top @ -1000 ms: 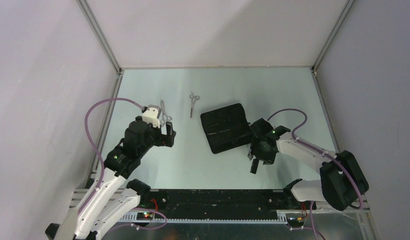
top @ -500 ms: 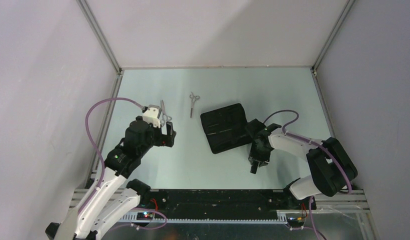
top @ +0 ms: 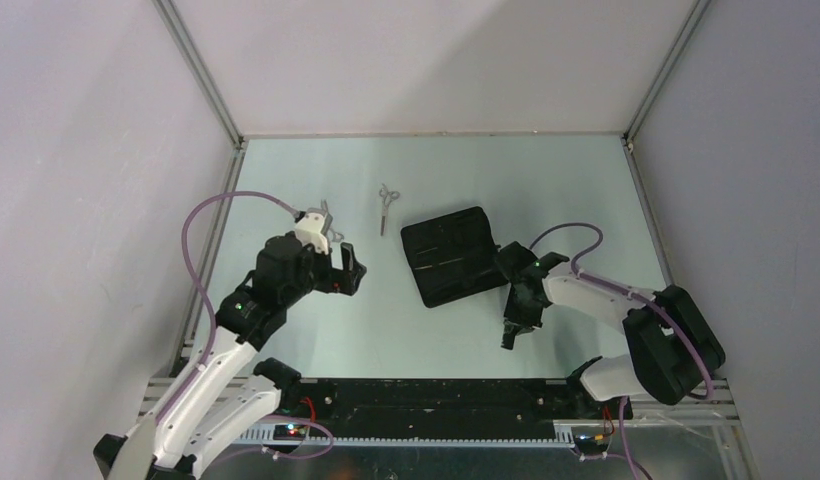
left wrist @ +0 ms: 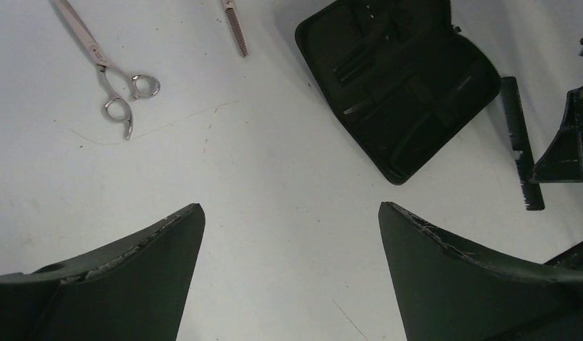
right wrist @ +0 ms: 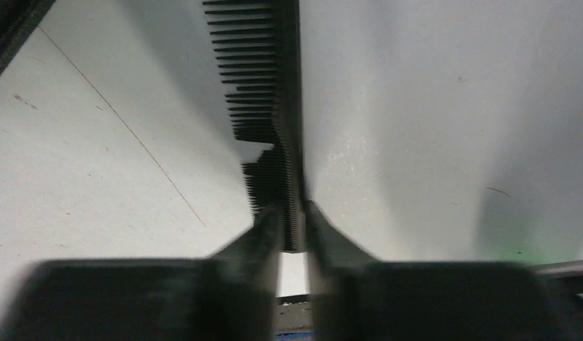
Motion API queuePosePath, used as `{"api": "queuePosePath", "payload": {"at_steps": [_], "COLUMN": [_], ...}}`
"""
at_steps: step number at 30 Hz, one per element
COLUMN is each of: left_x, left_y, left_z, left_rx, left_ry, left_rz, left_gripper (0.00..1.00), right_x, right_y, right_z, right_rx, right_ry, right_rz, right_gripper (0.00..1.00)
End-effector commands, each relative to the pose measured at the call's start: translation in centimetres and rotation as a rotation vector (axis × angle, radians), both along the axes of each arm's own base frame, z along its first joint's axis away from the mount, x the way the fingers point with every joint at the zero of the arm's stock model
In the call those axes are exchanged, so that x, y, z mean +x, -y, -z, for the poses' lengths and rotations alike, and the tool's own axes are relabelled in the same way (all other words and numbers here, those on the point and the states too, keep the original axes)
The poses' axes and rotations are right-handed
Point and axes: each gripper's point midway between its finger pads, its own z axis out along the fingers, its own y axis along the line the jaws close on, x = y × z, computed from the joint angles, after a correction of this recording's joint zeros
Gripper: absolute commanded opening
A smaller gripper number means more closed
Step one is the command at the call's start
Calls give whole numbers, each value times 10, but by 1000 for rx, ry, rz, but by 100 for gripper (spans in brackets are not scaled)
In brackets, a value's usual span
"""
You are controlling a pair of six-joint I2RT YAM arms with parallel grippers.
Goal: Sort the hair-cutting tools
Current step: Move the hairdressing tool bag to the center of the board.
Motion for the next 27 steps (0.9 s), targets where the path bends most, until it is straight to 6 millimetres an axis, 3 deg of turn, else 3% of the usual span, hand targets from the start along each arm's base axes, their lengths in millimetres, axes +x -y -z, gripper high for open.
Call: {"api": "queuePosePath", "payload": {"at_steps": [1, 5, 9, 11, 17, 27], "left_x": [4, 3, 4, 6, 5, 3], "left_y": [11, 10, 6, 1, -1, -13], "left_z": [-15, -11, -8, -4, 0, -6], "left_rx": [-79, -80, -82, -78, -90, 24], "left_ry": [21, 5, -7, -27, -72, -52], "left_rz": [13, 3, -34, -78, -116, -98], "left_gripper": [100, 100, 100, 100, 100, 100], "right_x": [-3, 10, 38, 49, 71, 92], "right_y": [9, 6, -17, -31, -65, -91], "right_z": [-4, -25, -58, -64, -55, -24], "right_rx": [-29, -13, 38, 62, 53, 33], "right_ry": [37, 128, 268, 299, 279, 213], "right_rz": [-9, -41, -133, -169, -232, -265], "right_gripper": [13, 22, 33, 35, 35, 34]}}
